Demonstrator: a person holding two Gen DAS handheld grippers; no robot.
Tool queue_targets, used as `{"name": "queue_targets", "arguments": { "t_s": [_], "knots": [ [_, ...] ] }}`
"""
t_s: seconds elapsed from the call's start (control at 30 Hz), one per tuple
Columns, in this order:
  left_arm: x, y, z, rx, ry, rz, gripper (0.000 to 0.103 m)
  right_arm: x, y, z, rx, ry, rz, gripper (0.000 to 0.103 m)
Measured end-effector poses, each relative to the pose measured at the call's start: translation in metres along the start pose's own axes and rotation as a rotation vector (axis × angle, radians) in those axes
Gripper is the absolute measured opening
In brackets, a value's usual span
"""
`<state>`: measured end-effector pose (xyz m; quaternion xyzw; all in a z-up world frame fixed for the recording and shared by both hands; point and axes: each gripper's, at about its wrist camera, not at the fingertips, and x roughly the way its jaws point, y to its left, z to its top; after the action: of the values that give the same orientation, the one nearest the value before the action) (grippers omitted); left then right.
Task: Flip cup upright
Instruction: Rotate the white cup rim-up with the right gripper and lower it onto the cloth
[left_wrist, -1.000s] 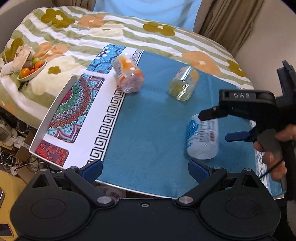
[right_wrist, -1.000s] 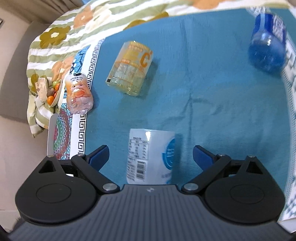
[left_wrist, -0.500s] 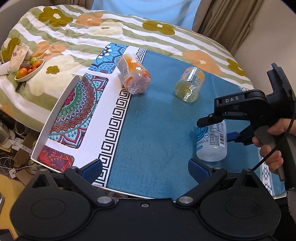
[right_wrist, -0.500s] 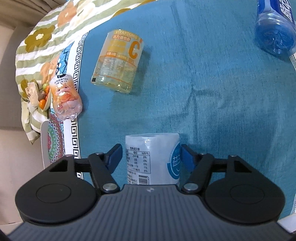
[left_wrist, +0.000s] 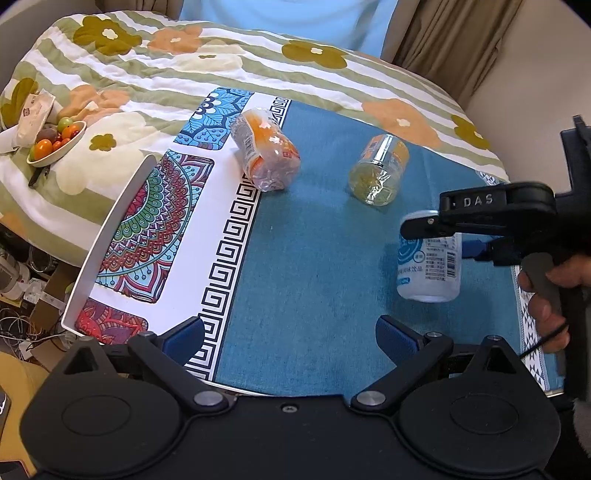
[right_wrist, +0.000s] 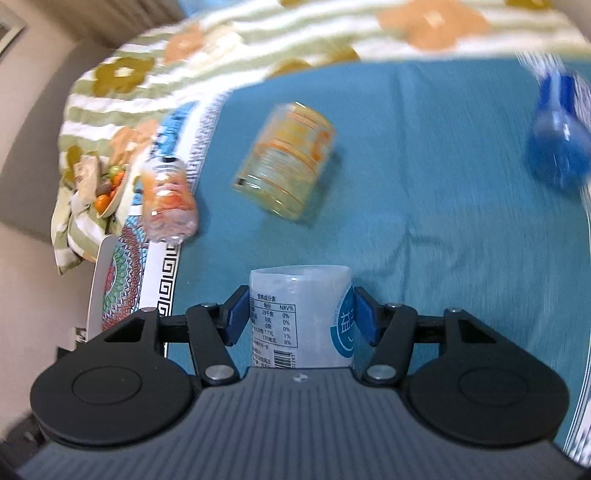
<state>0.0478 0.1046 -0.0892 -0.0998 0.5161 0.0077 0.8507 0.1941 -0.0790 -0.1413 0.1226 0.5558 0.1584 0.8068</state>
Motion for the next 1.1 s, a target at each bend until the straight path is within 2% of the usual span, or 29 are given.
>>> {"name": "queue_targets", "arguments": {
  "t_s": [0.27,0.43,0.77,1.1],
  "knots": [
    [0.008,-0.003,-0.007,0.016,0.03,0.02,0.101,0.004,0.021,-0.029,-0.326,-0.249,0.021,0.074],
    [0.015,-0.008,-0.014,0.035,0.057,0.03,0.101,0.012,0.021,-0.042,-0.427,-0.318,0.042,0.074],
    [0.021,-0.021,-0.022,0.072,0.08,0.026,0.101,0.004,0.012,-0.072,-0.534,-0.386,0.031,0.076],
    [0.021,-0.031,-0.026,0.092,0.09,0.028,0.101,-0.003,0.0,-0.09,-0.548,-0.415,0.06,0.075]
  ]
}}
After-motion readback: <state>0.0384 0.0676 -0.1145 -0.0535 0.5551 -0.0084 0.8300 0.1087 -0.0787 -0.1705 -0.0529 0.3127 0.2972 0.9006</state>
